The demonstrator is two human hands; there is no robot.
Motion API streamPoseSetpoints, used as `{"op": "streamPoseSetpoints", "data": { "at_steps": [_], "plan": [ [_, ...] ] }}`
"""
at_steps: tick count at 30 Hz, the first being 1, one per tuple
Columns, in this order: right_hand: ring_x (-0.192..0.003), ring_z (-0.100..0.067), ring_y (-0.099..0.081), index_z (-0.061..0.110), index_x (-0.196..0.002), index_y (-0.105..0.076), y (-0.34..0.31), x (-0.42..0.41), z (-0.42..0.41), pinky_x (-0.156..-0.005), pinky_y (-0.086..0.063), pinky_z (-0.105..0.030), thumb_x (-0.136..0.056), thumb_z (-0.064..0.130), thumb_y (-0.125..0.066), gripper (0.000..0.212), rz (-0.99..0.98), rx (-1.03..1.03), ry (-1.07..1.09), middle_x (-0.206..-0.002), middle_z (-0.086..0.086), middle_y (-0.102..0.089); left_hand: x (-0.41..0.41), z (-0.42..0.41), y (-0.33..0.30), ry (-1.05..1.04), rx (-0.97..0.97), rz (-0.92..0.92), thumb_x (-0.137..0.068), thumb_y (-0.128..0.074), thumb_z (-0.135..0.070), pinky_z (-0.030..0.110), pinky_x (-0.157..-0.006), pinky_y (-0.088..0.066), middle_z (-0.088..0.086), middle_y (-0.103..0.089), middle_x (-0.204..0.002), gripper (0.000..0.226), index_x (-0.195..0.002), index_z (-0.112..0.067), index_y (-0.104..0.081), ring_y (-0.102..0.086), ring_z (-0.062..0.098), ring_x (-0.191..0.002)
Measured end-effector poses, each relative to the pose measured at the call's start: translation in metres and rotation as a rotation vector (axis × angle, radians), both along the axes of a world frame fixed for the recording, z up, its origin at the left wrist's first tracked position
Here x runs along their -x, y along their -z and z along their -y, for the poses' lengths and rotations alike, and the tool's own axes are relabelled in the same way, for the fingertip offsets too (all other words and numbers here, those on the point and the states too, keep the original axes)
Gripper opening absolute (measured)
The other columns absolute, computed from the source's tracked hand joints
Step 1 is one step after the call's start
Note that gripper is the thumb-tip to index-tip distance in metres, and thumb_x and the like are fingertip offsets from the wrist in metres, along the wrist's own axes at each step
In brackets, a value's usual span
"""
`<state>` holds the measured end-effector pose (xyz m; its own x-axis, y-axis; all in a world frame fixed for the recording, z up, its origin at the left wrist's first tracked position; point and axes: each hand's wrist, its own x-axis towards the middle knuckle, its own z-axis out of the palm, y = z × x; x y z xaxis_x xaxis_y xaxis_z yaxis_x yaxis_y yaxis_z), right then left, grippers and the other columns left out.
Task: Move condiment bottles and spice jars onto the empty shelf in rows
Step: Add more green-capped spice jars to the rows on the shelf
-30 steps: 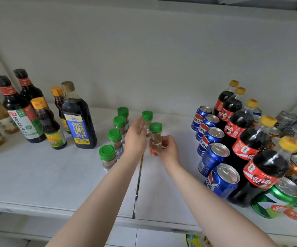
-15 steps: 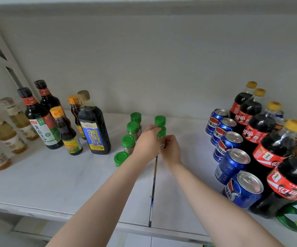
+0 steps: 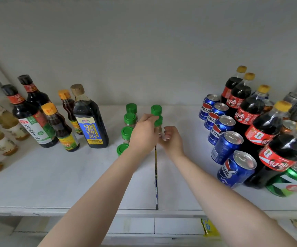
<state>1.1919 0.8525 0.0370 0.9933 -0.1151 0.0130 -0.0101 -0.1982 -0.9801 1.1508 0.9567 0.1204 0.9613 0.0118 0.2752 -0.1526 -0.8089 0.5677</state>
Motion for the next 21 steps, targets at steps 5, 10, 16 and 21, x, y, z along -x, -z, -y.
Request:
{"op": "streamPoseSetpoints", "data": {
  "at_steps": [5,10,16,21],
  "plan": [
    [-0.088,-0.017,-0.052,0.012,-0.109,-0.054,-0.005,0.035,0.016,-0.082,-0.046,-0.03,-0.074,-0.002,-0.073,0.043,-0.03,0.014,0.011,-0.09,0.01,-0.052,0.035,0.006,0.004,0.072,0.009,0.03,-0.085,-0.053,-0.004,0.032,-0.087,-0.047,0.01,-0.055,-0.126,0.039,-0.124,-0.011,-0.059,-0.056,0.029,-0.111],
    [-0.095,-0.016,-0.056,0.006,-0.12,-0.054,-0.017,0.09,0.042,-0.091,-0.049,-0.031,-0.079,-0.002,-0.069,0.044,-0.01,0.058,-0.044,-0.104,-0.001,-0.058,0.101,0.018,0.024,0.122,-0.002,0.043,-0.088,-0.055,-0.006,0.029,-0.1,-0.041,0.003,-0.053,-0.135,0.046,-0.134,-0.014,-0.052,-0.051,0.023,-0.122],
    [-0.096,-0.01,-0.06,0.014,-0.116,-0.059,-0.012,0.188,0.083,-0.089,-0.047,-0.02,-0.081,0.004,-0.068,0.037,0.06,0.173,-0.275,-0.108,0.004,-0.063,0.225,0.027,0.066,-0.065,0.023,-0.004,-0.088,-0.057,-0.007,0.03,-0.096,-0.044,0.0,-0.058,-0.128,0.044,-0.131,-0.017,-0.055,-0.055,0.023,-0.115],
    [-0.102,-0.013,-0.06,0.015,-0.116,-0.059,0.013,0.272,0.093,-0.092,-0.049,-0.028,-0.081,0.007,-0.069,0.037,0.023,0.266,-0.541,-0.113,0.002,-0.062,0.345,0.039,0.103,-0.314,0.054,-0.225,-0.092,-0.055,-0.014,0.032,-0.091,-0.045,0.002,-0.052,-0.137,0.045,-0.136,-0.017,-0.049,-0.057,0.028,-0.113]
  ]
}}
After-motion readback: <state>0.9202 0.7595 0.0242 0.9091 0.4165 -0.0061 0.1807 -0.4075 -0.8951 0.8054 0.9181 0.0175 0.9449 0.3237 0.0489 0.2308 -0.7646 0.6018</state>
